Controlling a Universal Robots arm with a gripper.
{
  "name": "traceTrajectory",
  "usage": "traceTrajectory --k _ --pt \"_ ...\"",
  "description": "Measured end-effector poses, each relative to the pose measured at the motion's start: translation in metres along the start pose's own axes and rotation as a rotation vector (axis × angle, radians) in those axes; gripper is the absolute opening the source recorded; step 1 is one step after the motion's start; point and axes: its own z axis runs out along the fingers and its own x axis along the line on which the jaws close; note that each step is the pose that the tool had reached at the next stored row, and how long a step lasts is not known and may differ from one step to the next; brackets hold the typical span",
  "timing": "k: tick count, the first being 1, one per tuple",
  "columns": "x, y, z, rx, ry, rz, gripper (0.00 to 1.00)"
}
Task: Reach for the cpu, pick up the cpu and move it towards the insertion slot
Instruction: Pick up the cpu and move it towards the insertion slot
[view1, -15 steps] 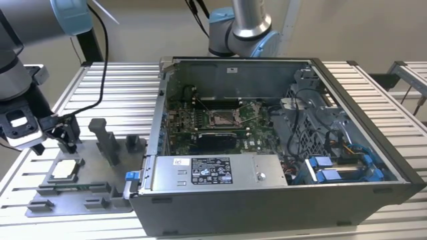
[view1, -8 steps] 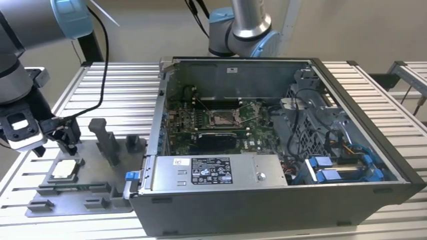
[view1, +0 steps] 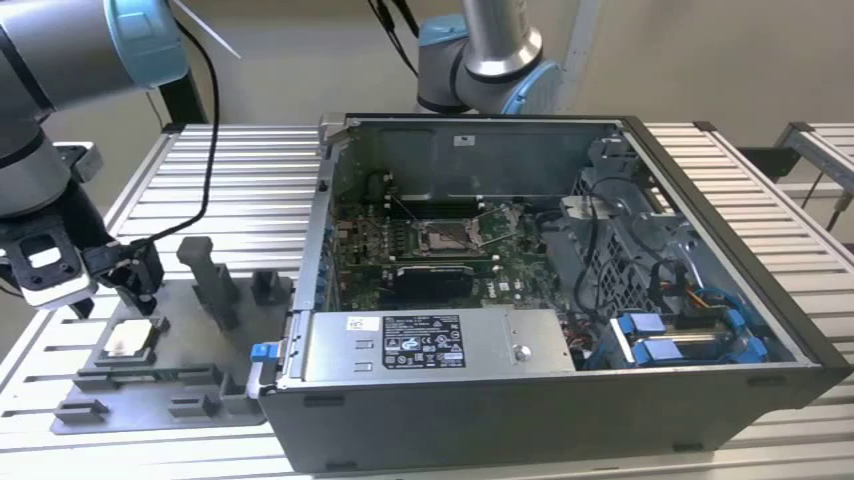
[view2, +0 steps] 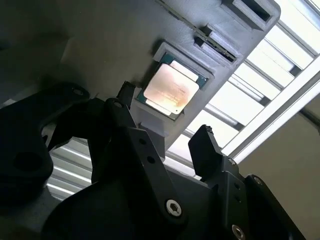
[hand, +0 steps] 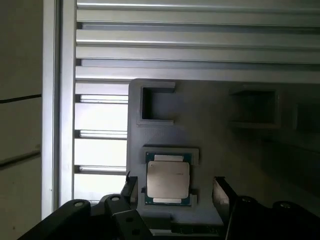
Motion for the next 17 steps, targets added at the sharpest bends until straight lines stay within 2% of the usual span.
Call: traceTrajectory --k 17 --pt "0.0018 -0.0012 0.0158 0.0000 0.0000 0.008 1.00"
